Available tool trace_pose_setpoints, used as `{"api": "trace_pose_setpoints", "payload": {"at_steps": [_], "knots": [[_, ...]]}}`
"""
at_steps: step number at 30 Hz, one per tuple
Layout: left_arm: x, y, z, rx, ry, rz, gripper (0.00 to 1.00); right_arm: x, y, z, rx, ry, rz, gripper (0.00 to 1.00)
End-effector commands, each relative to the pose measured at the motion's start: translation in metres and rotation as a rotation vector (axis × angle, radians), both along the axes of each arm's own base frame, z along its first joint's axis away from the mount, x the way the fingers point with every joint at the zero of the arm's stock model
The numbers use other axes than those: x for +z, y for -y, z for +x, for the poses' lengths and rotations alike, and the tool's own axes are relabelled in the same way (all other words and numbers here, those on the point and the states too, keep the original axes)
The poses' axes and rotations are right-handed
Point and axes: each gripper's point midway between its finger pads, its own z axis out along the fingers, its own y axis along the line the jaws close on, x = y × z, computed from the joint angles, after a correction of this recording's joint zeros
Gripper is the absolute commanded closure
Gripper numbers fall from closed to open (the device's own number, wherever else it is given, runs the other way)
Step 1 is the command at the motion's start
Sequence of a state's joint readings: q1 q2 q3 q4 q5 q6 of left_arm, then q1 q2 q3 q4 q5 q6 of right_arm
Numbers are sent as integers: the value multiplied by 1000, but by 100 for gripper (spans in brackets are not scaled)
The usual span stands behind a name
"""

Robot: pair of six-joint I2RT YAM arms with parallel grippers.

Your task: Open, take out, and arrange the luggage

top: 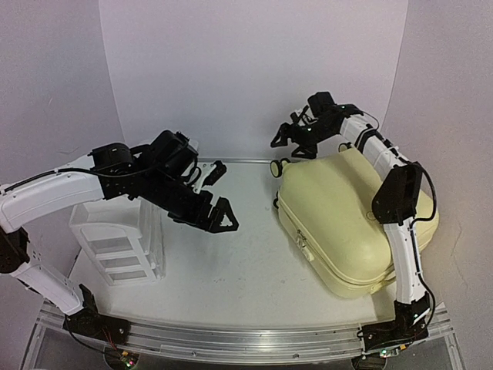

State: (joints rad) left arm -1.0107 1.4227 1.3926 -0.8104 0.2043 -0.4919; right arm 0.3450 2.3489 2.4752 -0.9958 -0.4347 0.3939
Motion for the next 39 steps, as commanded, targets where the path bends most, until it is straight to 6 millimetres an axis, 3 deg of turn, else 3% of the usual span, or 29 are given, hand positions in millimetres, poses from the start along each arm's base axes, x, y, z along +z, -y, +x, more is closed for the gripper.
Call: {"api": "trace_pose_setpoints", "payload": {"at_steps": [1, 3, 11, 16, 24, 28, 32, 35, 39], "knots": [[16, 1, 6, 23, 35, -42, 0, -7, -28, -5, 6, -67, 61, 4], [16, 1, 7, 26, 41, -40, 0, -9, -30, -8, -4, -72, 48, 5], [18, 4, 12, 20, 66, -29, 0, -45, -78, -49, 126, -96, -66, 5], [22, -6, 13, 43, 94, -22, 1, -62, -105, -91, 258, -104, -173, 6], [31, -34, 14, 115, 156, -5, 1, -55, -163, -175, 474, -108, -179, 9], [38, -49, 18, 169, 197, -3, 0, -35, -183, -215, 556, -87, -161, 9], [45, -61, 20, 220, 224, -13, 1, -5, -178, -216, 533, -18, -159, 5], [49, -65, 20, 233, 232, -21, 1, 28, -158, -201, 473, 109, -227, 2], [49, -65, 19, 234, 229, -25, 1, 102, -103, -172, 286, 277, -254, 2]]}}
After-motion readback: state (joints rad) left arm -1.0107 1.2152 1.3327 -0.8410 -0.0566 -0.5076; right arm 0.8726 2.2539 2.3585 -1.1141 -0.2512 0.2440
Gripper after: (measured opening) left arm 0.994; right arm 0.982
